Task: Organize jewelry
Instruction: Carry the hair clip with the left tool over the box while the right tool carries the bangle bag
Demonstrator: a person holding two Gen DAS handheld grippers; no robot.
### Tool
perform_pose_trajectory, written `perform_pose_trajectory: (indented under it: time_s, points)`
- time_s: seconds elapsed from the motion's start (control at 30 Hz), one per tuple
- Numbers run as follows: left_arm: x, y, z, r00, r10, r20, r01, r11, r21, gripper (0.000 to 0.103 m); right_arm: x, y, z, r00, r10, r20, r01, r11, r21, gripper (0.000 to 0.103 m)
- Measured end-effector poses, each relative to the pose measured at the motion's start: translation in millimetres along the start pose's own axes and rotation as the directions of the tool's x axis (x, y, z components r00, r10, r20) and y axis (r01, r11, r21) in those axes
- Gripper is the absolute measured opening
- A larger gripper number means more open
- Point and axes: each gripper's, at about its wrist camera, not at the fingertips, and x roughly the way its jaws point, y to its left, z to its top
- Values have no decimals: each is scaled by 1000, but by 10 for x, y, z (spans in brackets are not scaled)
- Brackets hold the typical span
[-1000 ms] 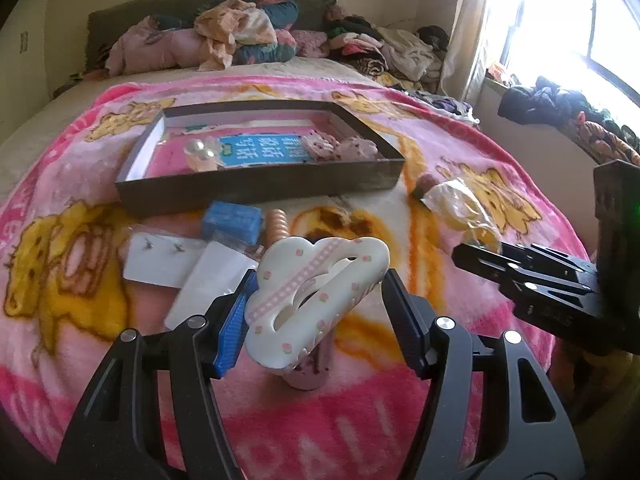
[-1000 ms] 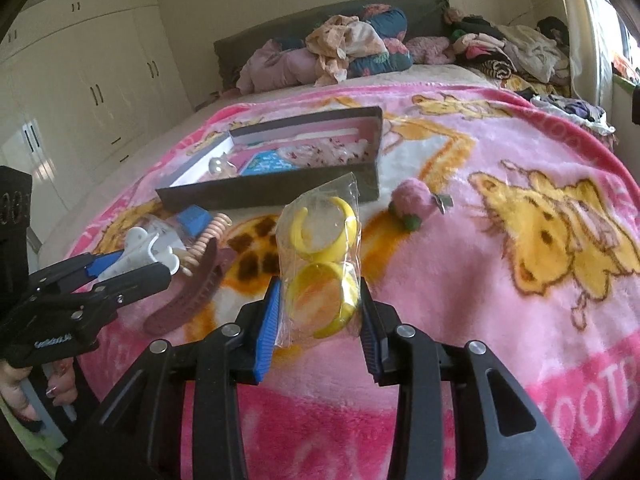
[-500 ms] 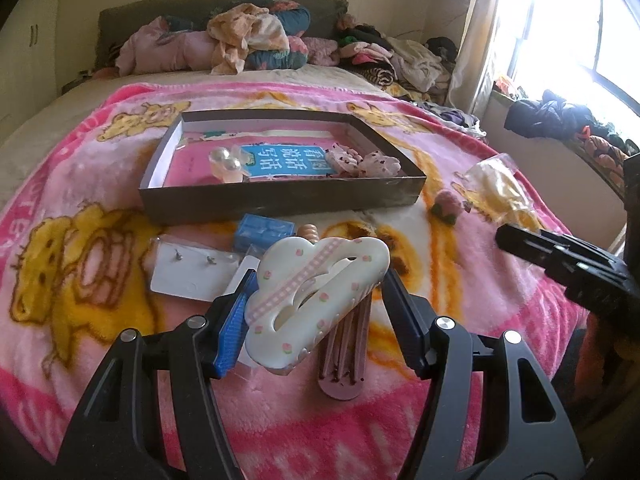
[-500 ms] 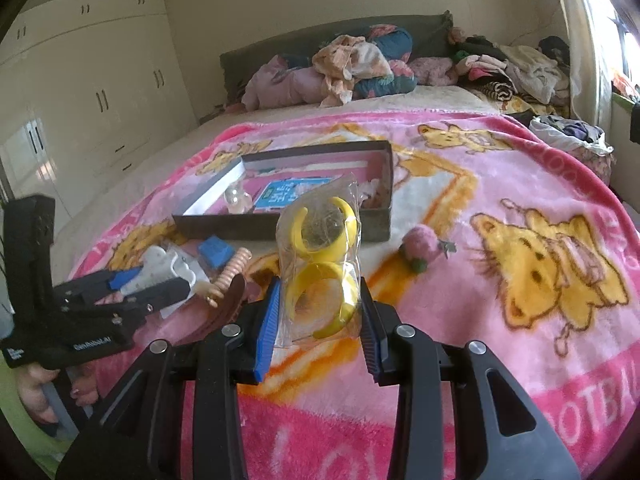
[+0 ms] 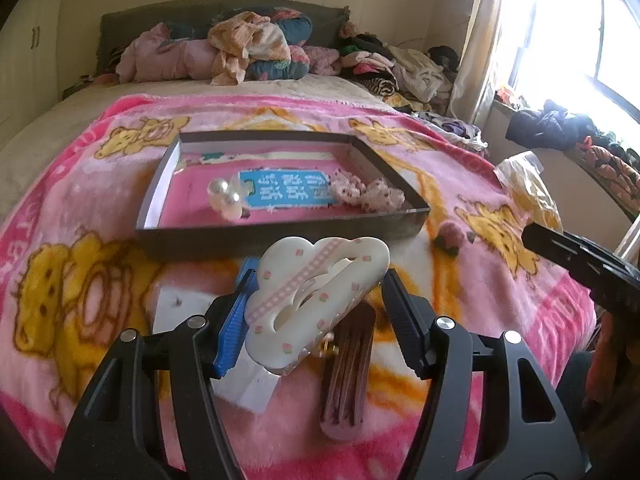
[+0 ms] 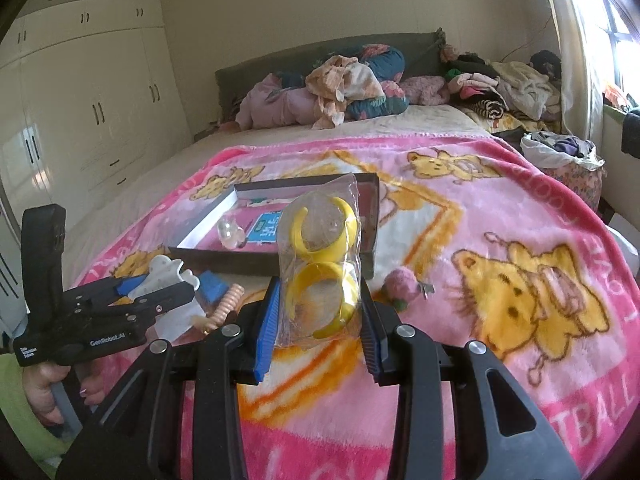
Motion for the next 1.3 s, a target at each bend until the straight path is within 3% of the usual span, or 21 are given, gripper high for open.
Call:
perform_pose_trajectory:
  time_s: [0.67,1.3]
  points:
    - [516,39,628,1000,6,21,-7,999,31,54,260,-133,429,999,-17,37,17,1000,14,34]
    - [949,263,1004,998,60,-15,-59,997,52,54,898,-189,693,1000,-8,-18,8,1000,-2,34]
